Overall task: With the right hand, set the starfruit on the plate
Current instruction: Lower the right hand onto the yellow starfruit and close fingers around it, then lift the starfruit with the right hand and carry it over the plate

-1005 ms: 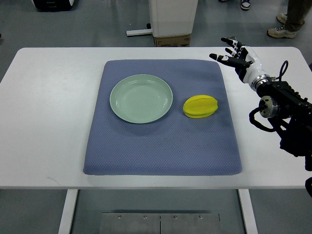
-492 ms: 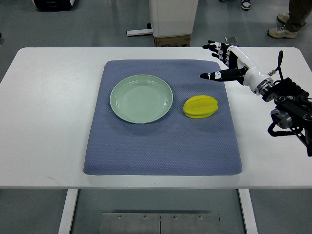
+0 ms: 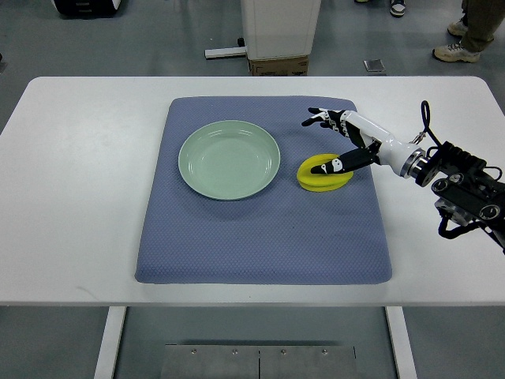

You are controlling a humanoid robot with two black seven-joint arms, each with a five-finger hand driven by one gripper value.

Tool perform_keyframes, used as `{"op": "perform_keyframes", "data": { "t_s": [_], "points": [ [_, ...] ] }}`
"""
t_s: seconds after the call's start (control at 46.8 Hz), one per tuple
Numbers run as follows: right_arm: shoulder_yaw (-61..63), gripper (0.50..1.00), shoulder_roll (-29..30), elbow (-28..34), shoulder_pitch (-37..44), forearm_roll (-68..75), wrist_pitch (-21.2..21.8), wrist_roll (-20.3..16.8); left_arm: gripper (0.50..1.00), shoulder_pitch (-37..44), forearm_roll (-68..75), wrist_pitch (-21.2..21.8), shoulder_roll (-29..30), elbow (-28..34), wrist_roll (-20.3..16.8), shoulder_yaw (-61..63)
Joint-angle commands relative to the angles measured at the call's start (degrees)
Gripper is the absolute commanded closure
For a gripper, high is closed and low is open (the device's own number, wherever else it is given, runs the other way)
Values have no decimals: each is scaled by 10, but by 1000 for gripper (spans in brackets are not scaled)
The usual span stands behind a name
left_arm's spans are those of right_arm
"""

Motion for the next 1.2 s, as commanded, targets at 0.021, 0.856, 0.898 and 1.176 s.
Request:
{"op": "perform_keyframes", "data": {
  "t_s": [0.021, 0.856, 0.898, 1.176],
  "points": [
    [-15, 505, 0, 0, 0, -6, -3, 0, 500, 0, 0, 0, 0, 0, 0, 0],
    [-88, 1000, 5, -18, 1, -3, -75, 0, 500, 0, 0, 0, 0, 0, 0, 0],
    [-81, 1000, 5, -19, 2, -2, -75, 0, 500, 0, 0, 0, 0, 0, 0, 0],
    [26, 1000, 5, -13, 17, 0, -69, 0, 500, 0, 0, 0, 0, 0, 0, 0]
  ]
}}
